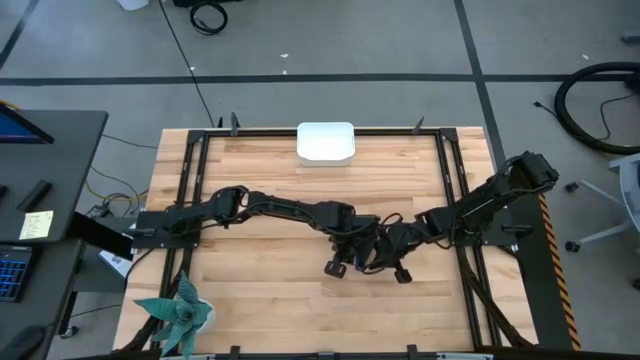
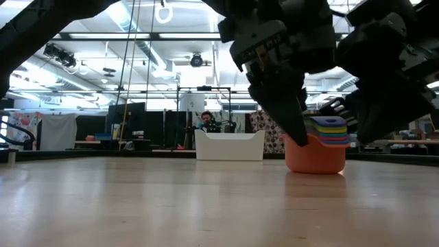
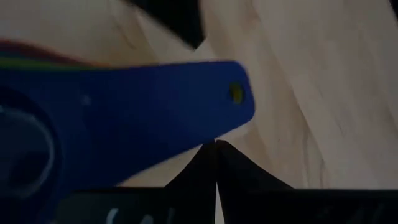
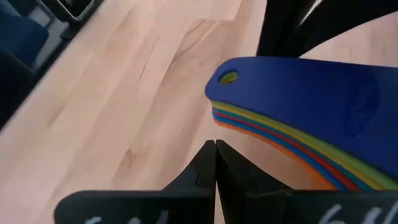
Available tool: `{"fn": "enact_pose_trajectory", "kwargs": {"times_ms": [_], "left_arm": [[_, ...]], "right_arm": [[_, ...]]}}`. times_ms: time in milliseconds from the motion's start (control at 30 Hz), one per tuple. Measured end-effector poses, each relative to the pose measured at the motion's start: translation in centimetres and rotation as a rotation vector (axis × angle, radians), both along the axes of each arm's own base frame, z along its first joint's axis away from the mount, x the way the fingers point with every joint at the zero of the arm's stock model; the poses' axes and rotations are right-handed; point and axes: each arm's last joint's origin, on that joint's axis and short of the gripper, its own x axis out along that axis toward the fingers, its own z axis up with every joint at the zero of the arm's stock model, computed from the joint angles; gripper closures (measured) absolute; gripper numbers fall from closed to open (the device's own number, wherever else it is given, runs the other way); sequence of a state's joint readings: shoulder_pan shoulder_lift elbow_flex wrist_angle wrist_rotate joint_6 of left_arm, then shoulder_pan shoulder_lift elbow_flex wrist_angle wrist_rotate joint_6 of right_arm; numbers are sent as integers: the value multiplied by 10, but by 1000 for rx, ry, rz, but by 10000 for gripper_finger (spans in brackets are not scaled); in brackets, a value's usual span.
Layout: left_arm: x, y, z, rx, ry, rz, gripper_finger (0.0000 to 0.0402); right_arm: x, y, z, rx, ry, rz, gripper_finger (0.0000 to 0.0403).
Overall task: Nest measuring cups in basket
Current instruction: Stack the dark blue measuring cup on top of the green measuring cup, then put the stacked measuring cups into the white bin
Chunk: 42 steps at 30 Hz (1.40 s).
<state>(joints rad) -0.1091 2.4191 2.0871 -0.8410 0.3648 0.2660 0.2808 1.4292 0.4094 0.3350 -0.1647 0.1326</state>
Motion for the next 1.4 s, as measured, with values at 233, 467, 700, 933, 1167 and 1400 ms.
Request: {"fn": "enact_pose_trajectory", "kwargs": {"times_ms": [233, 467, 700, 933, 1167, 1400], "left_arm": [[-17, 5, 7, 25, 174, 92, 397], [-33, 7, 19, 41, 330, 203, 397], [-40, 8, 43, 3, 344, 330, 396], [-47, 8, 62, -34, 356, 436, 396], [-50, 3, 69, -56, 377, 499, 395], [-51, -5, 69, -59, 384, 501, 395]], "right_arm": [[1, 2, 3, 145, 50, -20, 393], [-3, 5, 3, 421, 255, -3, 393], [-9, 9, 3, 554, 387, 116, 378], [-12, 10, 3, 611, 443, 198, 324], [-15, 7, 5, 690, 481, 357, 246], [-18, -2, 10, 884, 628, 481, 191]]}}
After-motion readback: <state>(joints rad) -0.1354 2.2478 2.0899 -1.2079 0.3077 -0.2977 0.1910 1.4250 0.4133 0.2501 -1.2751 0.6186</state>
